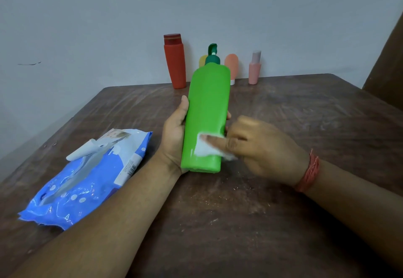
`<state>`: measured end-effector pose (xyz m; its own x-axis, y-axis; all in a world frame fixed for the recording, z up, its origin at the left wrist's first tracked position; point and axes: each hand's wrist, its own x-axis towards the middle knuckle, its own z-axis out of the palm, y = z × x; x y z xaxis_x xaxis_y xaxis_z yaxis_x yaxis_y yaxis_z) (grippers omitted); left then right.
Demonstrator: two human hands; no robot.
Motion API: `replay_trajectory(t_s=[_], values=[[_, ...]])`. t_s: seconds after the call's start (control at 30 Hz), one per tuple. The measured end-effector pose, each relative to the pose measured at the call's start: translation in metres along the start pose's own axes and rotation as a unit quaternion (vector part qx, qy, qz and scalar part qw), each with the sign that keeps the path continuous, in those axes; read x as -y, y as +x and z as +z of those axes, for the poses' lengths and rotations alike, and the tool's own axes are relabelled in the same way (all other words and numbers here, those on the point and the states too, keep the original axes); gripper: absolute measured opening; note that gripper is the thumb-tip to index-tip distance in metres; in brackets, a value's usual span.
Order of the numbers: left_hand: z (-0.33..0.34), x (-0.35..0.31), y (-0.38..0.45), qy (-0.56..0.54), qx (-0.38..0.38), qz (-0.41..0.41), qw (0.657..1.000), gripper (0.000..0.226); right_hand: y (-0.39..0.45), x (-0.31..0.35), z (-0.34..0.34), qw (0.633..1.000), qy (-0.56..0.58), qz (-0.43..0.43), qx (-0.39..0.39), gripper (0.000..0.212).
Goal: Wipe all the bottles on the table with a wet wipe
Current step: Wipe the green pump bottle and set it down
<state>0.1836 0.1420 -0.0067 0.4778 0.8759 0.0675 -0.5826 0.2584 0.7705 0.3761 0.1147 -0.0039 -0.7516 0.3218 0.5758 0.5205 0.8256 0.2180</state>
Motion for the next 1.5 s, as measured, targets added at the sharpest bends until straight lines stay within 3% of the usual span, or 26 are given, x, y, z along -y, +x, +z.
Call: replay_trajectory(t_s=[0.1,0.27,0.5,0.73,0.87,1.03,1.23,1.3,1.37,1.43,1.5], values=[[0.001,0.002,0.002,-0.02,-0.026,0.016,0.999,0.064,0.006,-0.015,-0.001,0.988,-0.027,0.148,-0.042,0.065],[0.006,0.002,-0.001,0.003,-0.02,-0.015,1.0,0.079,-0.005,0.001,0.003,1.0,-0.006,0.006,0.024,0.058],[0.01,0.004,-0.003,0.052,-0.034,-0.038,0.997,0.075,-0.002,-0.036,0.003,0.971,-0.006,0.23,-0.065,0.069],[0.011,0.005,-0.004,0.082,0.012,-0.056,0.995,0.079,-0.004,-0.039,0.004,0.947,0.068,0.288,-0.128,0.056],[0.011,0.005,-0.003,0.078,-0.02,-0.04,0.996,0.074,-0.006,-0.031,0.002,0.955,0.112,0.252,-0.111,0.055],[0.005,0.003,0.001,0.046,-0.062,0.003,0.997,0.07,-0.006,-0.02,0.001,0.984,0.139,0.11,0.027,0.063],[0.002,0.002,0.004,0.013,-0.083,0.026,0.996,0.073,-0.003,-0.008,-0.007,0.988,0.143,0.009,0.06,0.058],[0.001,0.003,0.006,0.011,-0.096,0.036,0.995,0.071,-0.001,-0.009,-0.006,0.994,0.096,0.019,0.052,0.053],[0.0,0.005,0.007,0.003,-0.097,0.046,0.994,0.073,0.002,-0.013,-0.002,0.995,0.059,0.082,0.002,0.045],[0.0,0.006,0.007,0.001,-0.092,0.052,0.994,0.076,0.004,-0.009,0.0,0.988,0.074,0.133,-0.037,0.038],[0.0,0.006,0.007,-0.009,-0.086,0.037,0.996,0.078,0.003,-0.001,0.001,0.988,0.095,0.115,-0.037,0.035]])
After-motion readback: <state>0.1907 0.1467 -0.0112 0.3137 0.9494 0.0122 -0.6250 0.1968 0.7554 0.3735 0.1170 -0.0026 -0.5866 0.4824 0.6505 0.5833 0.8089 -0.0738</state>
